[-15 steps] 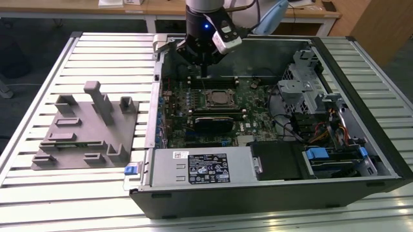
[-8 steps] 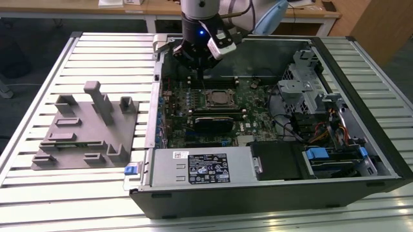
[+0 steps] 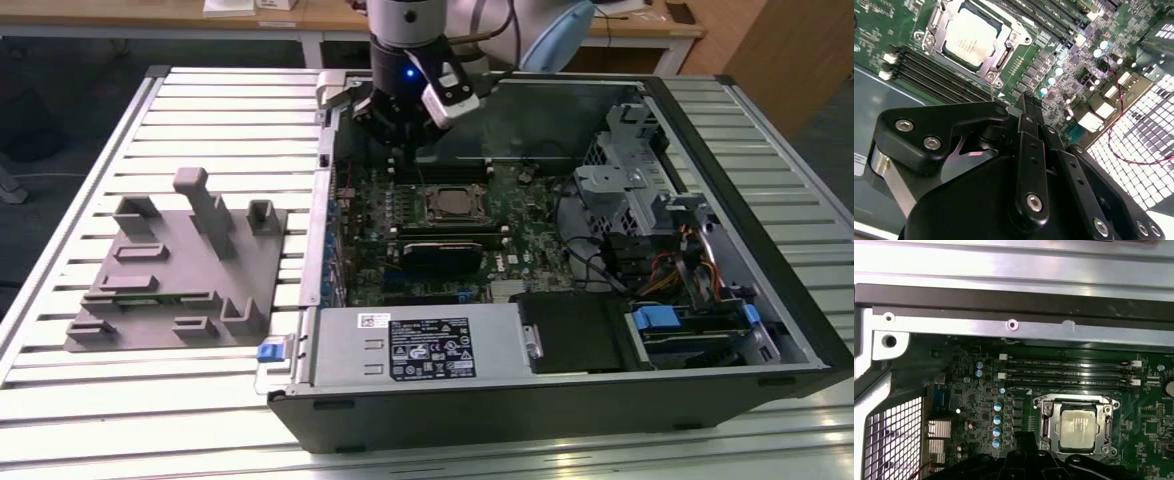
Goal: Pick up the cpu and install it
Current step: 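Install the first cpu locking lever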
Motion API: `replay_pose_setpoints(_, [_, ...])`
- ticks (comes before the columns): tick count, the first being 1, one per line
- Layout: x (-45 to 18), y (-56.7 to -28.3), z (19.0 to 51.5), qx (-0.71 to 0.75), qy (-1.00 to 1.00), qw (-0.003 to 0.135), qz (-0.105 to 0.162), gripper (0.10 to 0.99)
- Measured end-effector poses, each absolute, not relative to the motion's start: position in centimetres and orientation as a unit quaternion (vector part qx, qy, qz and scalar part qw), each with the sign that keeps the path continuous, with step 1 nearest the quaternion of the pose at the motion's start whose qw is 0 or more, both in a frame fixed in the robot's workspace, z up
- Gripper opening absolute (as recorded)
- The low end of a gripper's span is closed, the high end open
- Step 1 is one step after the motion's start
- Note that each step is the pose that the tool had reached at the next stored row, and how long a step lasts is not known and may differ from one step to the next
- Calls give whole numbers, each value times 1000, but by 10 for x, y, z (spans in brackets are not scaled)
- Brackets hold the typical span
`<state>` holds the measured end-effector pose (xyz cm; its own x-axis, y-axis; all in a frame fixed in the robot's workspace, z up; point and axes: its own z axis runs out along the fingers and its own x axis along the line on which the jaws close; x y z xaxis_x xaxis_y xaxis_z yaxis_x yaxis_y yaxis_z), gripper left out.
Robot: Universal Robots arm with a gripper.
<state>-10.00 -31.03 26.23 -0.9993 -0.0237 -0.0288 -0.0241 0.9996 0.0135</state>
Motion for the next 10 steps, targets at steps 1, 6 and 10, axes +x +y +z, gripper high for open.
replay_pose_setpoints(1, [-101, -309, 261, -12, 1000, 14, 7, 106])
replay_pose_setpoints(6, [-103, -299, 257, -12, 1000, 14, 7, 106])
replay_pose_setpoints(10, [-103, -291, 256, -12, 1000, 14, 7, 106])
